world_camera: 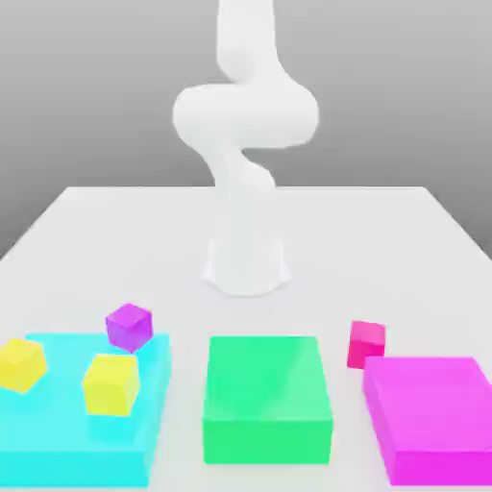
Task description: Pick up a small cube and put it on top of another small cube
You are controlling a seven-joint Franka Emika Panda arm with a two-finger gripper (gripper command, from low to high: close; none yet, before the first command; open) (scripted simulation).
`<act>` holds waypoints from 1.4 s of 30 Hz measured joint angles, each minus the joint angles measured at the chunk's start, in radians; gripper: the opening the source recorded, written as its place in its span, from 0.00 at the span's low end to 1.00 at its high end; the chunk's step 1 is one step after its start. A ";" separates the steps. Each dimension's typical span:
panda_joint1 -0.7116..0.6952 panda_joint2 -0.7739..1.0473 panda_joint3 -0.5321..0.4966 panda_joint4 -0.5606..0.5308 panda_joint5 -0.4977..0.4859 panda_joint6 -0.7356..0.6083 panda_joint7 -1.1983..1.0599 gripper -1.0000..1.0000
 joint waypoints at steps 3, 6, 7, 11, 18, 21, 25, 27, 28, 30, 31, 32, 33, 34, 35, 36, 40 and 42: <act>0.081 0.088 0.007 -0.097 0.012 0.077 -0.098 0.50; 0.160 0.174 0.016 -0.192 0.021 0.152 -0.194 0.50; 0.187 0.202 0.020 -0.224 0.025 0.177 -0.227 0.50; 0.296 0.322 0.036 -0.356 0.036 0.281 -0.362 0.50; 0.480 0.636 0.101 -0.585 0.030 0.530 -0.599 0.50; 0.493 0.776 0.095 -0.587 -0.027 0.642 -0.583 0.50; 0.568 0.925 0.015 -0.566 -0.073 0.765 -0.553 0.50; 0.581 0.948 0.003 -0.562 -0.073 0.785 -0.552 0.00; 0.580 0.948 0.003 -0.562 -0.074 0.784 -0.551 0.00; 0.580 0.948 0.003 -0.562 -0.075 0.783 -0.550 0.00; 0.579 0.948 0.003 -0.562 -0.076 0.783 -0.549 0.00; 0.586 0.960 -0.004 -0.560 -0.078 0.793 -0.547 0.00; 0.582 0.948 0.001 -0.562 -0.079 0.783 -0.548 0.00; 0.574 0.924 0.009 -0.566 -0.076 0.763 -0.550 0.00; 0.563 0.894 0.022 -0.571 -0.066 0.738 -0.557 0.00; 0.553 0.860 0.036 -0.577 -0.054 0.710 -0.567 0.00; 0.557 0.718 0.047 -0.601 -0.001 0.592 -0.603 0.00; 0.546 0.650 0.035 -0.608 0.000 0.532 -0.615 0.00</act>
